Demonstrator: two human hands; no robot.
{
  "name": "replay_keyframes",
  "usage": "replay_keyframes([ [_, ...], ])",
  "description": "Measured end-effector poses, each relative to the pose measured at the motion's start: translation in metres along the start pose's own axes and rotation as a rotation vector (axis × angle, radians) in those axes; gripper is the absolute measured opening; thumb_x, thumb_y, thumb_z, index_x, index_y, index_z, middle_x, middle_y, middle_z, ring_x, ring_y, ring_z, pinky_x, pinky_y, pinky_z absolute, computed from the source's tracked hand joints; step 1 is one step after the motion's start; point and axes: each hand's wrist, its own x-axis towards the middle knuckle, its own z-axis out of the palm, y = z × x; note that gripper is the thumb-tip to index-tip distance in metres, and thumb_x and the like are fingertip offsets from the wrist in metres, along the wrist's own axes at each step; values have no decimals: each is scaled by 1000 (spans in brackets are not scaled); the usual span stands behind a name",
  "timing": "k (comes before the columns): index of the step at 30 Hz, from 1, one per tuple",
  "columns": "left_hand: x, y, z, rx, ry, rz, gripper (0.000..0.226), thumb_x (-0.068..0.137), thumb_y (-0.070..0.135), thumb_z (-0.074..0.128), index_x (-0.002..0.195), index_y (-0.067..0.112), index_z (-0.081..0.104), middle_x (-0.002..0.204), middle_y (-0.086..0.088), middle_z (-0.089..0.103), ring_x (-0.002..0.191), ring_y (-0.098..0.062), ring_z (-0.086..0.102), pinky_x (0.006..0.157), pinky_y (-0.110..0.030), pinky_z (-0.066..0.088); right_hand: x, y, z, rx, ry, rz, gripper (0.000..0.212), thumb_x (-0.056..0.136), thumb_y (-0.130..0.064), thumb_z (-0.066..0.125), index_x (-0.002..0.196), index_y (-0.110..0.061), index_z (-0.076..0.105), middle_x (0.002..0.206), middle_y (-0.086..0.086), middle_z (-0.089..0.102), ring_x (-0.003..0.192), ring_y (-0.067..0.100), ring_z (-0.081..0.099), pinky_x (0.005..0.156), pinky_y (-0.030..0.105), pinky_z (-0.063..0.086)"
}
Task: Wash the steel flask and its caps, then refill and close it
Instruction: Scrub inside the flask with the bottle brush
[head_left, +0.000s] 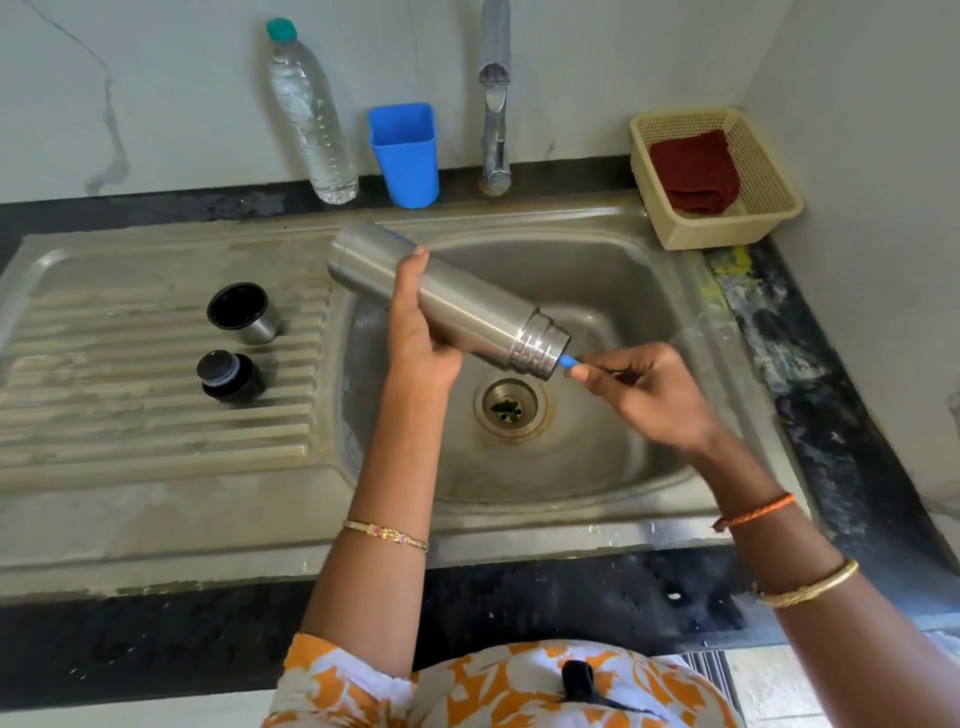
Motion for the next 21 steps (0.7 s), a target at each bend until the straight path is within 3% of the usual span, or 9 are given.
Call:
replay_keyframes([
  [2,4,-1,-11,-82,-268,28,70,64,32,84,124,13,51,106,-11,66,104,-27,62,86,-45,53,4,-8,-11,357,-150,289,13,88,-11,62,84,-10,75,54,10,47,36,6,32,38,13,26],
  [5,9,7,-22,96,-417,-43,85,65,47,83,135,16,45,125,-13,59,119,-28,55,105,-48,42,2,-6,-13,396,-127,281,14,87,-13,63,83,-7,74,51,6,42,38,8,28,38,14,22],
  [7,6,12,-27,251,-290,-81,85,65,52,80,135,16,48,127,-9,62,120,-25,57,102,-45,46,-1,1,-6,243,4,159,11,87,-15,66,82,-18,76,52,4,54,45,9,38,44,18,30],
  [8,5,14,-29,262,-192,-97,72,70,49,78,129,17,51,126,-9,63,116,-24,60,96,-42,49,-3,6,-2,106,99,84,10,86,-16,68,84,-21,77,56,4,62,50,7,45,47,19,35],
  [11,1,16,-28,248,40,-79,44,85,32,70,119,18,45,123,-13,54,110,-25,59,95,-45,49,-10,17,7,-377,331,-207,15,86,-25,67,92,-15,77,75,2,72,58,10,59,52,20,46],
  [13,-3,14,-16,266,69,-90,48,82,33,73,119,18,46,115,-14,55,109,-29,57,97,-51,47,-13,22,7,-619,358,-373,24,88,-31,58,94,-16,76,74,-3,69,55,17,61,46,21,44],
  [16,-5,5,-1,258,127,-86,42,78,39,76,106,20,51,103,-9,60,98,-26,60,94,-50,48,-18,26,5,-731,323,-478,27,91,-32,53,96,-17,75,71,-4,66,54,20,62,41,22,43],
  [18,-3,-1,0,155,128,-65,52,78,40,77,118,16,53,106,-9,66,97,-25,64,89,-48,53,-19,20,6,-581,217,-376,24,90,-29,58,95,-14,75,65,-2,63,51,16,58,44,24,46],
  [21,6,-9,-15,-61,-120,9,71,68,39,84,126,11,55,109,-10,66,104,-26,65,87,-43,54,-10,3,1,143,-70,184,23,88,-17,65,87,4,73,55,8,42,39,7,31,39,16,27],
])
